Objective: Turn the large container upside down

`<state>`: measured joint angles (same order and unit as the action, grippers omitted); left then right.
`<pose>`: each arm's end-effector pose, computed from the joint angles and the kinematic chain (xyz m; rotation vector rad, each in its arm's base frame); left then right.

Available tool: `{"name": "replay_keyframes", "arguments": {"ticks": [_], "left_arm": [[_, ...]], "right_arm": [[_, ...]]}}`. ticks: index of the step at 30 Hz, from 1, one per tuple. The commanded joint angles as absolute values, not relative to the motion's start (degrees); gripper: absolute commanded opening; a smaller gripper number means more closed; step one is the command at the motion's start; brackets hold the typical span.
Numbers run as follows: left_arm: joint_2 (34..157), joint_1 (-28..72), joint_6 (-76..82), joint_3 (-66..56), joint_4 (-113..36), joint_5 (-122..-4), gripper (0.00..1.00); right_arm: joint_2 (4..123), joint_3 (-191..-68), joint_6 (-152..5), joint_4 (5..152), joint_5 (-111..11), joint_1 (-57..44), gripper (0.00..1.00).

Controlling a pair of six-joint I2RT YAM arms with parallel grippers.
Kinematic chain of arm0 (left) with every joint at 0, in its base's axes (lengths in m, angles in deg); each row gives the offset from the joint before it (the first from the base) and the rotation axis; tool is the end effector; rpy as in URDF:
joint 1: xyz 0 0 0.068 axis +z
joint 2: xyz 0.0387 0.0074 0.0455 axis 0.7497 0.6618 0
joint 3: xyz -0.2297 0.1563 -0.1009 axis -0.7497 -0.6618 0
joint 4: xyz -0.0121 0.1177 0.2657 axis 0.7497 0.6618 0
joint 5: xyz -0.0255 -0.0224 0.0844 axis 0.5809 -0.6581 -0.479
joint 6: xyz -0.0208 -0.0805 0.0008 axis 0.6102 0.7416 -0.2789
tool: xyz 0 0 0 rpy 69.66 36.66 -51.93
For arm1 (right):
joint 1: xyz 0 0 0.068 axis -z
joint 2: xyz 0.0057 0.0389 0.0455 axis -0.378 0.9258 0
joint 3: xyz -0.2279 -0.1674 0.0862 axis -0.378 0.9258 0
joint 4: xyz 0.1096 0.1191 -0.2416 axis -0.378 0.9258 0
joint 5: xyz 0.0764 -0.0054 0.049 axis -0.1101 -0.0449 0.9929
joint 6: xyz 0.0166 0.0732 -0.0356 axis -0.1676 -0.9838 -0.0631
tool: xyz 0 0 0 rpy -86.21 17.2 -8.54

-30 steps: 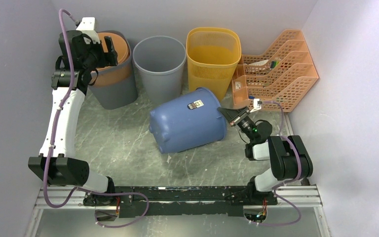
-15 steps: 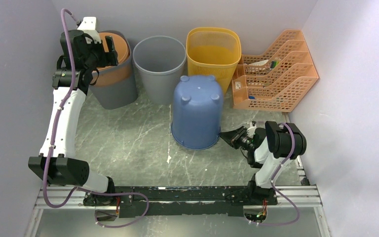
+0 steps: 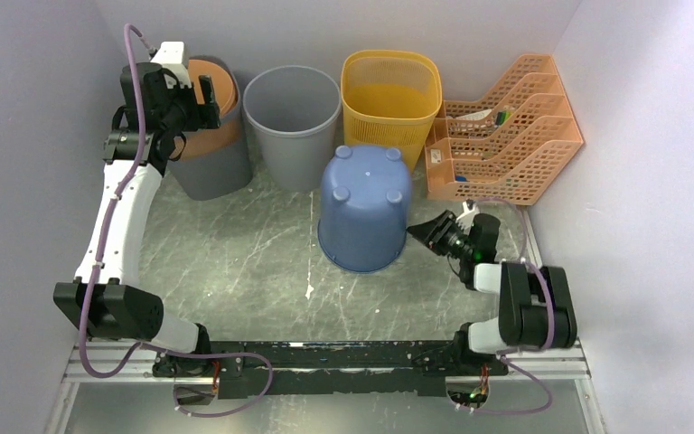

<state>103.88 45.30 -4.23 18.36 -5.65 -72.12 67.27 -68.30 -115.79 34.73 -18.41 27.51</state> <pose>0.3826 -0.0210 0.4692 -0.0246 1.8941 -0.0793 0.2634 0.0219 0.1021 0.5365 2.0575 1.1657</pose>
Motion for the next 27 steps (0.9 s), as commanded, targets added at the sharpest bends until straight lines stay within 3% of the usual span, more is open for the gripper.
{"name": "replay_keyframes", "arguments": {"ticks": [1, 10, 20, 27], "left_arm": [[102.17, 44.74, -3.9, 16.48, -7.26, -71.72, 0.92], [100.93, 44.7, -4.22, 15.14, -7.5, -71.27, 0.93], [99.46, 44.7, -3.57, 13.1, -8.28, -69.83, 0.93], [99.66, 44.7, -3.3, 14.18, -8.22, -68.83, 0.93]], "right_arm": [[57.64, -73.89, -104.27, 55.87, -26.5, 27.58, 0.43], [50.9, -80.1, -100.07, 67.27, -33.83, 27.48, 0.46], [60.11, -87.04, -98.18, 65.04, -36.83, 24.04, 0.47], [65.75, -92.73, -98.88, 64.08, -41.96, 13.16, 0.47]]}}
